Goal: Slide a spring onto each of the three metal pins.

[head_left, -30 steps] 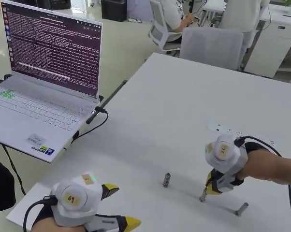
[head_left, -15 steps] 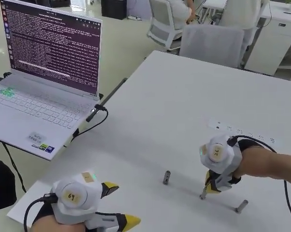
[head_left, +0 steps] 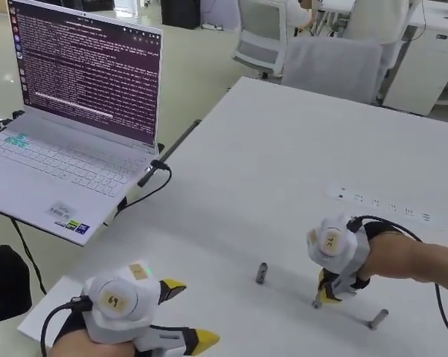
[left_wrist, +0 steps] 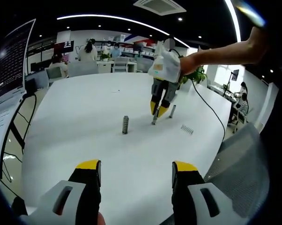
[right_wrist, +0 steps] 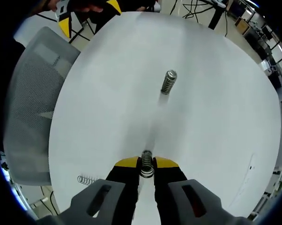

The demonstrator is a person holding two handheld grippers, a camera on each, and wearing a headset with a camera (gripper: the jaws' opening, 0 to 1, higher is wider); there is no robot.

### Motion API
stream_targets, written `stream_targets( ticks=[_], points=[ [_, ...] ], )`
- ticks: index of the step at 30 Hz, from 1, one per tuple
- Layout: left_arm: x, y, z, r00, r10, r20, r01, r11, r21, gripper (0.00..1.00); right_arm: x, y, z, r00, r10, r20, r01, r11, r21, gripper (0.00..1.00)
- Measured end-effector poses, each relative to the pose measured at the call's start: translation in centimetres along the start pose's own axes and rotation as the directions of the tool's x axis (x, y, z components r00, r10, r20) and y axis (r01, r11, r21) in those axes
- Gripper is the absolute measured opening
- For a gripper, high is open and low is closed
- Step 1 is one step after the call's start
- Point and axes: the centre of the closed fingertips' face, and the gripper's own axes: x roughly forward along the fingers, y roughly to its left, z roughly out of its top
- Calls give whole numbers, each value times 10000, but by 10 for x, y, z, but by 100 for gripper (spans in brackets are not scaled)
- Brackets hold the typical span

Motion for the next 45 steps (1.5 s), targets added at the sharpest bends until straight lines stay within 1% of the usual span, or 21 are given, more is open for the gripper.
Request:
stream_targets(
  ticks=[5, 13, 26, 29, 37, 42, 45],
  points=[
    [0, 0, -2, 10000, 10, -32, -10, 10000, -16, 56, 7, -2, -2, 10000, -6, -32, 6, 10000, 86, 9],
    [-2, 1, -1, 10000, 52, -9, -52, 10000, -27, 57, 11, -1, -2, 10000, -1, -82, 2, 9999, 131, 9],
    [-1, 2, 2, 10000, 59, -6, -59, 10000, -9, 57, 8, -2, -2, 10000, -95, 28, 95, 9997, 221, 9],
    [-1, 1, 3, 10000, 34, 6, -34, 10000, -5, 57, 4, -1, -1, 9999, -138, 87, 136, 9997, 202, 10],
    [2, -1, 5, 10000, -20, 37, 19, 10000, 54, 57, -8, -5, 0, 9991, -334, 258, 327, 9991, 259, 14],
    [2, -1, 8, 10000, -38, 76, 37, 9999, 95, 57, -20, -6, 3, 9974, -551, 474, 533, 9979, 380, 16],
    [3, -2, 11, 9999, -60, 108, 58, 9999, 127, 57, -25, -9, 4, 9957, -672, 641, 639, 9966, 521, 17]
  ],
)
